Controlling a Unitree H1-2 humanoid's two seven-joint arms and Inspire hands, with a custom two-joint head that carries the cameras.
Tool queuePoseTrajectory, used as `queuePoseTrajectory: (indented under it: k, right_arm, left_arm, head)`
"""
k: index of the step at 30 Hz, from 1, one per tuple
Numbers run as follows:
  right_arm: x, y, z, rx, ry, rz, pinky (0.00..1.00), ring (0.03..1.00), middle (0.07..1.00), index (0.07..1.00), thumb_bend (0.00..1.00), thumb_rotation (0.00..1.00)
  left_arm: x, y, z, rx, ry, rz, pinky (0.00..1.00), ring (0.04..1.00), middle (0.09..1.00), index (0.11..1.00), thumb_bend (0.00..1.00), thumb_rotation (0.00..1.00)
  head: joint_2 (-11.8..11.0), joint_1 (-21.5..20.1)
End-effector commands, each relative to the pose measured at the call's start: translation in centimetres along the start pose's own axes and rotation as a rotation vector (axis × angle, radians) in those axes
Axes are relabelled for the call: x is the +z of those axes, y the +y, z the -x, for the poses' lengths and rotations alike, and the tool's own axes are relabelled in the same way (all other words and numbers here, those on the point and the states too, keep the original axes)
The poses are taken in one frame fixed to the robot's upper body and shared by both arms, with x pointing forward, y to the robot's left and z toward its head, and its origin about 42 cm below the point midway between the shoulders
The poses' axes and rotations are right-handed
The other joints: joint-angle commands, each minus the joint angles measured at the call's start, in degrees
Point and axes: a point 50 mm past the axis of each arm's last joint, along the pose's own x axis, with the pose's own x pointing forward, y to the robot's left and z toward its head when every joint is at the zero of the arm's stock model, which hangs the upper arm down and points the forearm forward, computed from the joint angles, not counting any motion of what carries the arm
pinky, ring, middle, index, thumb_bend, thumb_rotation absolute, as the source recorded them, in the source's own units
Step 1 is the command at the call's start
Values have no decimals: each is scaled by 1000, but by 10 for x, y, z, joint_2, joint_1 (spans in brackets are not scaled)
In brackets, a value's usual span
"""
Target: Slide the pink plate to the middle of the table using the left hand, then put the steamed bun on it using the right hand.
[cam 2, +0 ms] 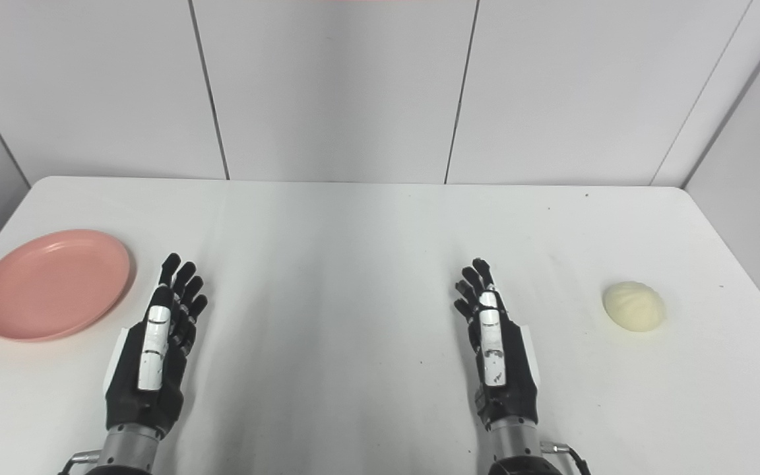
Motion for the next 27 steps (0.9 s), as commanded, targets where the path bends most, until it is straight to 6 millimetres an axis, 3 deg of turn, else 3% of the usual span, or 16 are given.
queuePoseTrajectory:
  k: [1,27]
  right_arm:
    - [11,4,-7,26,-41,-8,924,918,929,939,751,1000]
    - [10,4,-8,27,-38,1,925,923,933,942,756,1000]
  left_arm:
    - [12,-3,-5,-22,-84,-5,1000,1000,1000,1000,608,878]
    - [9,4,-5,-13,-81,12,1000,1000,1000,1000,623,857]
  head:
    - [0,0]
    - [-3,2]
